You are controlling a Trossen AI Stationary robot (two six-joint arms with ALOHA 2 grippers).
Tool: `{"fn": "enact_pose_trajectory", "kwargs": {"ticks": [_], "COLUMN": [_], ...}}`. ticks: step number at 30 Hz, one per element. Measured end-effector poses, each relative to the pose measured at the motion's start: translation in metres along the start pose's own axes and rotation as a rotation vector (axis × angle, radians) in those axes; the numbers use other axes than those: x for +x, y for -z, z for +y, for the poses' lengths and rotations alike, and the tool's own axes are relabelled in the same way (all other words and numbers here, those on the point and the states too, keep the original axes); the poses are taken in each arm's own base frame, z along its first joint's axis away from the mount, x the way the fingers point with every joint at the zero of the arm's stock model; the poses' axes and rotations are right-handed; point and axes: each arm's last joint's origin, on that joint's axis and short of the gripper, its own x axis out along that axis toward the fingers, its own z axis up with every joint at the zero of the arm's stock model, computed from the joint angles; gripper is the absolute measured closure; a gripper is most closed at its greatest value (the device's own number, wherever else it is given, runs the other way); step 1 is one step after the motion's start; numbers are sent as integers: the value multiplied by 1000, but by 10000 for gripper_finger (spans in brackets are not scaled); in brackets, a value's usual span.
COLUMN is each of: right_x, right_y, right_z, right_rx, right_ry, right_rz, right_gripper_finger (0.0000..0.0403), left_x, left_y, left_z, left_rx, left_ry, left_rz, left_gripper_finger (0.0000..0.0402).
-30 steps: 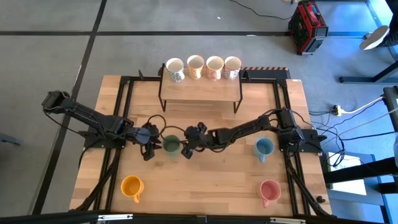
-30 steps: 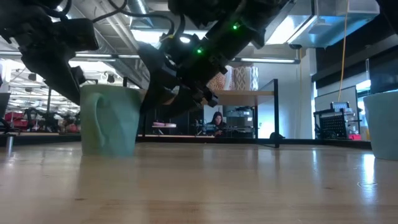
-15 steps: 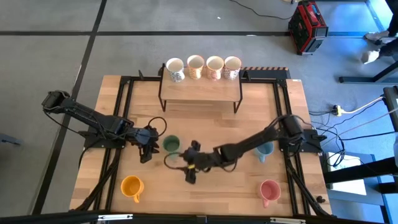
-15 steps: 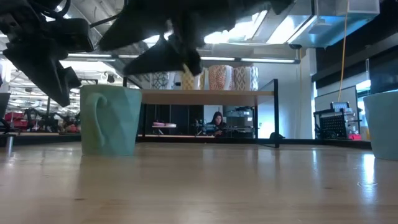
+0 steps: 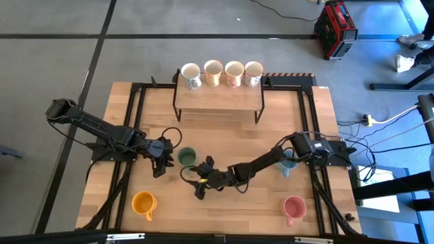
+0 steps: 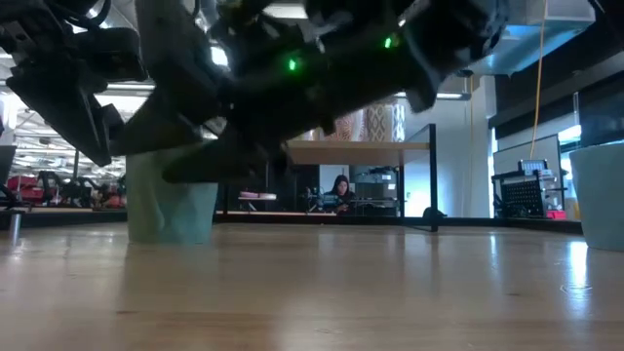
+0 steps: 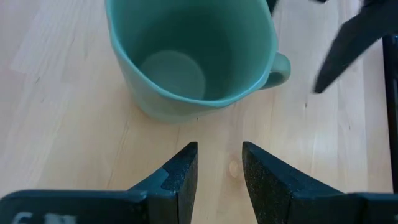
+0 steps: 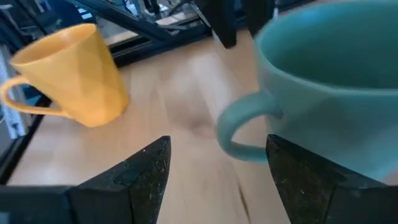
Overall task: Place coffee mugs
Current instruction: Put the green mug on the shelf
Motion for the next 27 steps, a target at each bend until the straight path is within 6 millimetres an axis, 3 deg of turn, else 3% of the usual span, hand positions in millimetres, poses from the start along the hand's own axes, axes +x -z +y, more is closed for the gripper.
{"fn": "enact_pose_trajectory", "kwargs": {"ticks": [5,27], "right_x": [10,22], "right_y": [11,-10], "right_z": [-9,-17], "right_rx": [14,-99], "right_ry": [-7,-43], "right_rz": [-34,-132], "right_gripper_finger": [150,150], "left_x": [0,0], "left_y": [0,-2], "left_z": [0,0], "left_rx": [3,38], "left_ry": [0,-15], "left_rz": [0,-31], "left_gripper_finger": [282,282]}}
